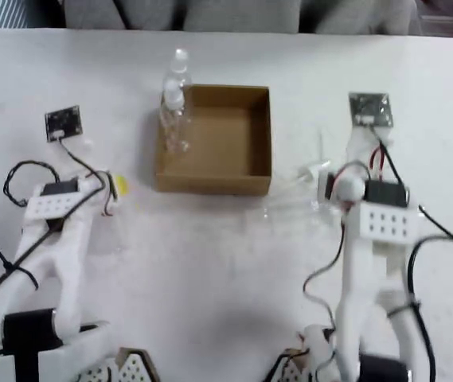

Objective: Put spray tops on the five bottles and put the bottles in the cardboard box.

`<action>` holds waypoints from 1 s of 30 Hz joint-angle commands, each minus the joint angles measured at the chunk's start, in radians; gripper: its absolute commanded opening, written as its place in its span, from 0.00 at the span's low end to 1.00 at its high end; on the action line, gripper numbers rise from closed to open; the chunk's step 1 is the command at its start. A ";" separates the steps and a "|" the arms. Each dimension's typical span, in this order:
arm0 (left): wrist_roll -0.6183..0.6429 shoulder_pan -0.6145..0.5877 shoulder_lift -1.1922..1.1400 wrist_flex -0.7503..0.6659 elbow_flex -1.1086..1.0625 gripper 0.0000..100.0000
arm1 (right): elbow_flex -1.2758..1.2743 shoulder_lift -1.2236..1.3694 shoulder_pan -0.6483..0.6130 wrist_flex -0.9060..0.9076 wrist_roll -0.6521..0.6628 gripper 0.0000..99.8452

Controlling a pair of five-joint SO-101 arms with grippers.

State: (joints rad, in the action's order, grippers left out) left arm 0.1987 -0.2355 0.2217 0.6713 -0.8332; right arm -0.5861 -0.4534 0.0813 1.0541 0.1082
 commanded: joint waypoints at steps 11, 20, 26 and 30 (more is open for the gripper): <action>-0.003 -0.008 0.002 -0.058 0.006 0.02 | 0.397 0.437 -0.082 0.004 -0.313 0.04; -0.003 -0.008 0.002 -0.058 0.006 0.02 | 0.652 0.713 -0.096 0.058 -0.414 0.08; -0.003 -0.007 0.002 -0.061 0.006 0.02 | 0.767 0.809 -0.094 0.179 -0.423 0.12; -0.003 -0.007 0.002 -0.061 0.006 0.02 | 0.773 0.858 -0.094 0.185 -0.482 0.12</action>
State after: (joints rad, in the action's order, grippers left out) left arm 0.1987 -0.2355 0.2217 0.6329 -0.8332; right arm 0.1366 0.3982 -0.0077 1.2229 -0.3261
